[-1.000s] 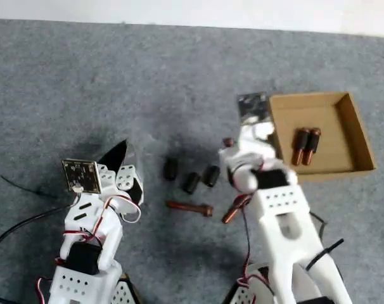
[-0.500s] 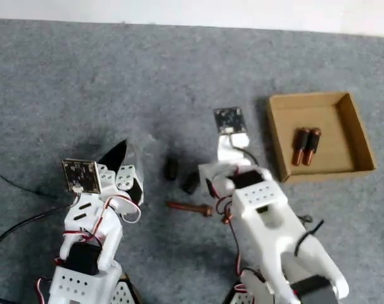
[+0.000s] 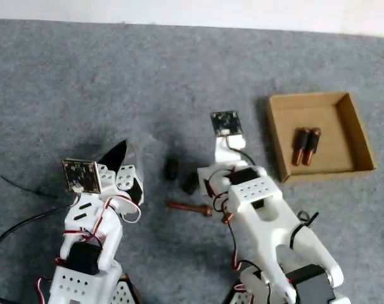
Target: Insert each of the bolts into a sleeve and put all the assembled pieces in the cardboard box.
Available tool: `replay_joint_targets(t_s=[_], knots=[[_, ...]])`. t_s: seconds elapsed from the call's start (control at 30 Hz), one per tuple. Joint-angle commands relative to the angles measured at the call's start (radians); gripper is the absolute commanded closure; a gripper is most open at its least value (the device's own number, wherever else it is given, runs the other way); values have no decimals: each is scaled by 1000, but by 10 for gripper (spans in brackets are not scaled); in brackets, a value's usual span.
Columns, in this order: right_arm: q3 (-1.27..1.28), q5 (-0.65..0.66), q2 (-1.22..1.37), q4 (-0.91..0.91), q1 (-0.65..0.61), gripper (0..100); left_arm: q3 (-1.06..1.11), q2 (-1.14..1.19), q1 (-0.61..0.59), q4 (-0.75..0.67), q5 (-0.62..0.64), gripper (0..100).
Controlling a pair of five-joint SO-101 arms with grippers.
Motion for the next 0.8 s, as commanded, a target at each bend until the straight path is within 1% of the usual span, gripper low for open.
replay_joint_targets(t_s=[0.0, 0.33, 0.6, 0.77], knots=[[-2, -12, 21, -58, -8, 821, 19, -4, -7, 0, -11, 990], [-53, -12, 189, -56, -4, 821, 19, -4, -7, 0, -11, 990], [-53, -6, 196, -59, -4, 822, 19, -4, -7, 0, -11, 990], [-104, -5, 202, -59, -4, 822, 19, -4, -7, 0, -11, 990]])
